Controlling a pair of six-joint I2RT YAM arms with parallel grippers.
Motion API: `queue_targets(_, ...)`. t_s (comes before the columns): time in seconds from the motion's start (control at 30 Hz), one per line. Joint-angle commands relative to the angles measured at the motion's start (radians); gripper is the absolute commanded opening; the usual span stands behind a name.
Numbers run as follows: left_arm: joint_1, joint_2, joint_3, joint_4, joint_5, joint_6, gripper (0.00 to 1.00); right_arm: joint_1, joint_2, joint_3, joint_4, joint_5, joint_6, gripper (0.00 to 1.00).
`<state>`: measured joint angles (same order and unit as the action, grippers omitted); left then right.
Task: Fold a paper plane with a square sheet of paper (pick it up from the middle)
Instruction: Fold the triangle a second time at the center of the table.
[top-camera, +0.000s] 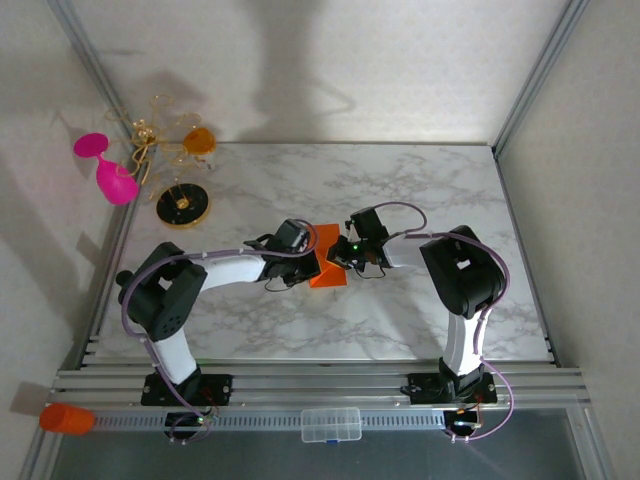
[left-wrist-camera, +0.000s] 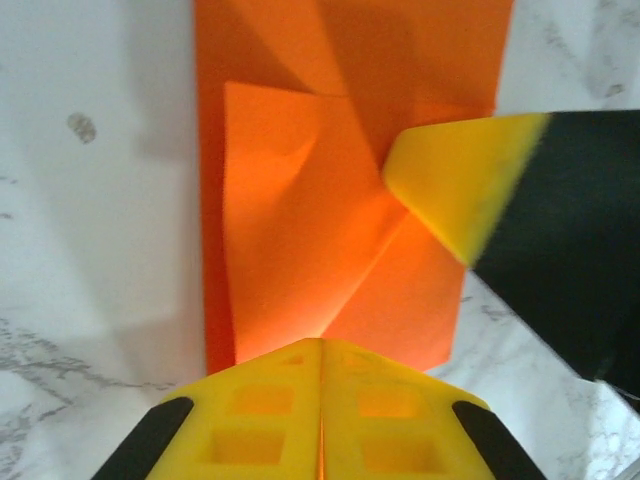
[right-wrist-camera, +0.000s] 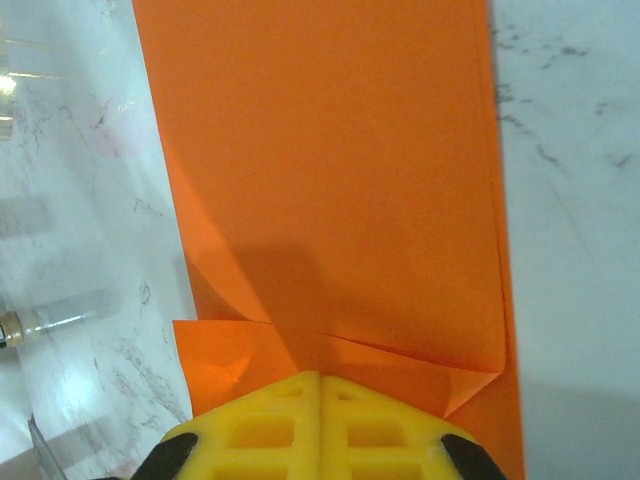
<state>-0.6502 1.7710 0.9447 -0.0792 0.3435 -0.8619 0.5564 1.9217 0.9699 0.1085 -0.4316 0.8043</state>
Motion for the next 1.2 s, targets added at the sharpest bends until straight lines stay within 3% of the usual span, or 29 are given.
queue_targets(0.0,0.004,0.026,-0.025,-0.006,-0.032,-0.014,0.07,0.002,0.079,-0.034,-0.153,0.095,-0.001,0.02)
queue_targets(0.27,0.004,0.042,-0.047,-0.016,-0.046,-0.019,0.06,0.003,0.048,-0.031,-0.124,0.074,-0.012,0.02)
queue_targets(0.6,0.001,0.036,-0.066,-0.025,-0.048,-0.016,0.01,0.016,-0.096,-0.025,-0.024,-0.006,-0.068,0.05)
queue_targets(0.83,0.001,0.032,-0.067,-0.025,-0.056,-0.019,0.0,0.077,-0.065,-0.03,-0.042,-0.019,-0.056,0.03)
queue_targets(1.17,0.001,0.003,-0.07,-0.024,-0.058,-0.021,0.0,0.081,0.015,0.0,-0.106,0.023,-0.055,0.02)
